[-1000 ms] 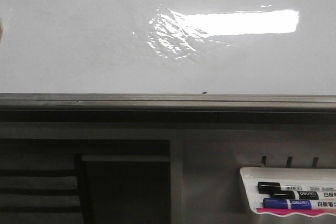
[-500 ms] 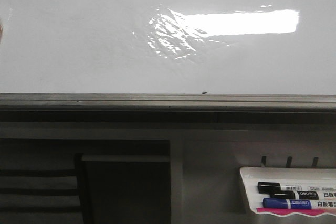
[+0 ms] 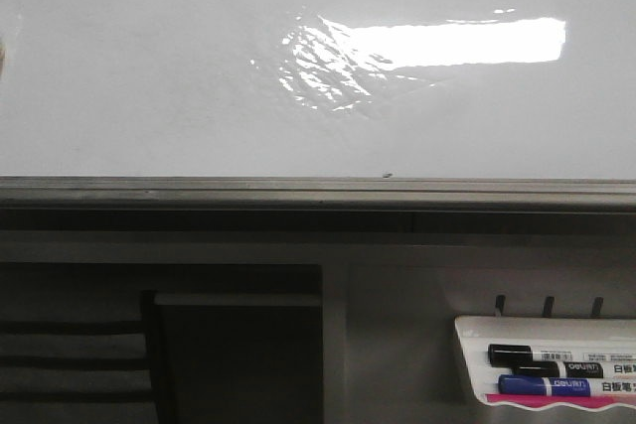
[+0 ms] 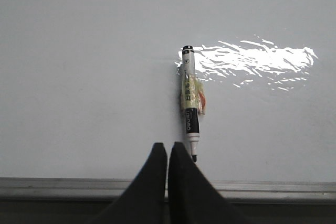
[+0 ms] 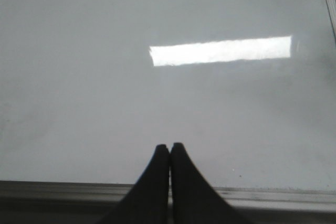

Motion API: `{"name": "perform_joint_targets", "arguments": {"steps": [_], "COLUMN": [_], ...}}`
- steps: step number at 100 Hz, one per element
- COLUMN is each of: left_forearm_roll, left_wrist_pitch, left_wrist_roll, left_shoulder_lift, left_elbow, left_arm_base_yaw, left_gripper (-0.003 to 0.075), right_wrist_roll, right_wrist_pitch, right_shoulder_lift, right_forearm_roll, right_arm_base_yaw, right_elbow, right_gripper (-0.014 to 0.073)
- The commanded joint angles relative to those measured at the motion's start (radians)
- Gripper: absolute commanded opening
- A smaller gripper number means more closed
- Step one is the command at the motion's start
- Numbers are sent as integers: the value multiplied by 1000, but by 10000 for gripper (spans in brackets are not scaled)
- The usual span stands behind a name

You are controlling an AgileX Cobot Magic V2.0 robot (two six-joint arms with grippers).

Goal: Write number 7 on whiteboard

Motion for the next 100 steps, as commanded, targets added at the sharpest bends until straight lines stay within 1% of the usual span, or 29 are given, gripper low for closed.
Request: {"name": "perform_joint_targets", "arguments": {"steps": [1, 11, 18, 30, 42, 51, 58, 69, 87, 100], "left_forearm_roll": [-26, -55, -57, -57, -55, -45, -45, -43, -43, -43], "left_wrist_pitch": [-86, -40, 17, 135, 279, 341, 352, 335, 335, 335], "left_wrist_roll": [-11, -11, -11, -11, -11, -9, -9, -9, -9, -9], "left_shoulder_lift": [-31, -14, 19, 122, 248, 342, 396, 445, 485, 489], "left_elbow": [-28, -108, -178, -313, -455, -537, -570, -576, -575, -575], "left_arm_base_yaw": [2, 2, 2, 2, 2, 2, 2, 2, 2, 2], "left_gripper": [-20, -20, -20, -20, -20, -20, -20, -20, -20, -20], "right_wrist_roll": [-5, -5, -5, -7, -16, -16, -16, -16, -16, -16], "right_wrist_pitch": [-11, 136, 225, 333, 425, 492, 505, 492, 490, 462], "right_shoulder_lift": [-15, 8, 49, 157, 280, 366, 419, 466, 475, 475], "right_forearm_roll": [3, 12, 12, 8, 2, -5, -6, -6, -2, -2], "right_arm_base_yaw": [-6, -6, -6, -6, -6, -6, -6, -6, -6, -6], "right_elbow": [-67, -178, -267, -406, -532, -598, -632, -646, -646, -646], "right_gripper": [-71, -71, -71, -71, -71, -71, -71, -71, -71, -71]}}
